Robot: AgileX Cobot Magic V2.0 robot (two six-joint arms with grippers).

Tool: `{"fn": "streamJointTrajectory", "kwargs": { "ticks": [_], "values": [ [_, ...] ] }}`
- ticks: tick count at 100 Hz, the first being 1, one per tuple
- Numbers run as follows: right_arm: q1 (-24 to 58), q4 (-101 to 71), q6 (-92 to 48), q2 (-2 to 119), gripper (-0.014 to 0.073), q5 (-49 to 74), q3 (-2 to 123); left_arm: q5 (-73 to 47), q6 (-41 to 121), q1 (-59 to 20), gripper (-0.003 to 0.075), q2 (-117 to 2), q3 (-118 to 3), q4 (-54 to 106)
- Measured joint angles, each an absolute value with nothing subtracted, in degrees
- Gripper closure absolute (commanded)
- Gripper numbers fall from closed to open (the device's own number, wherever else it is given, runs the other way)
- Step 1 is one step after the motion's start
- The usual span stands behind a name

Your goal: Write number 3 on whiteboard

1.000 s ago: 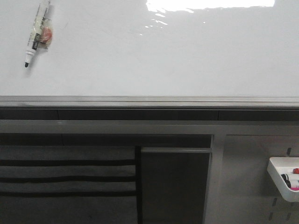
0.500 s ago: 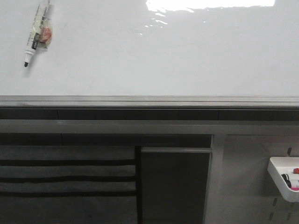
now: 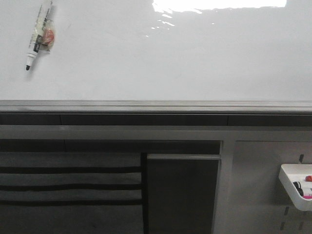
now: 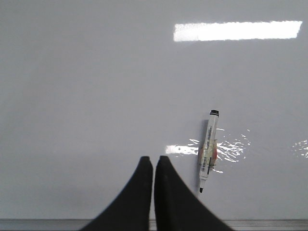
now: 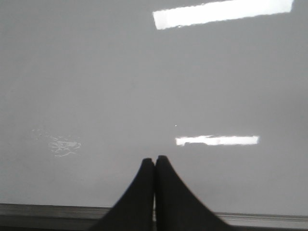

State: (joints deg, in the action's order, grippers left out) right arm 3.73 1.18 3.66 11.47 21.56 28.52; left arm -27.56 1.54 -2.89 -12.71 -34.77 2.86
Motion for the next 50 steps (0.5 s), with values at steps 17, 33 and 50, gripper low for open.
{"fn": "streamJointTrajectory", "kwargs": {
  "ticks": [17,33,50],
  "values": [
    [3.7,1.2,3.7,11.9,0.0668,21.5,28.7,-27.6,1.5,-2.9,0.0738,-13.5,-34.9,2.9],
    [3.7,1.2,3.7,11.9,0.0668,21.5,28.7,-27.6,1.5,-2.9,0.0738,-13.5,-34.9,2.9],
    [3.7,1.2,3.7,11.9,0.0642,21.5,28.7,-27.6,1.5,-2.9,0.0737,-13.5,-34.9,2.9]
  ]
}}
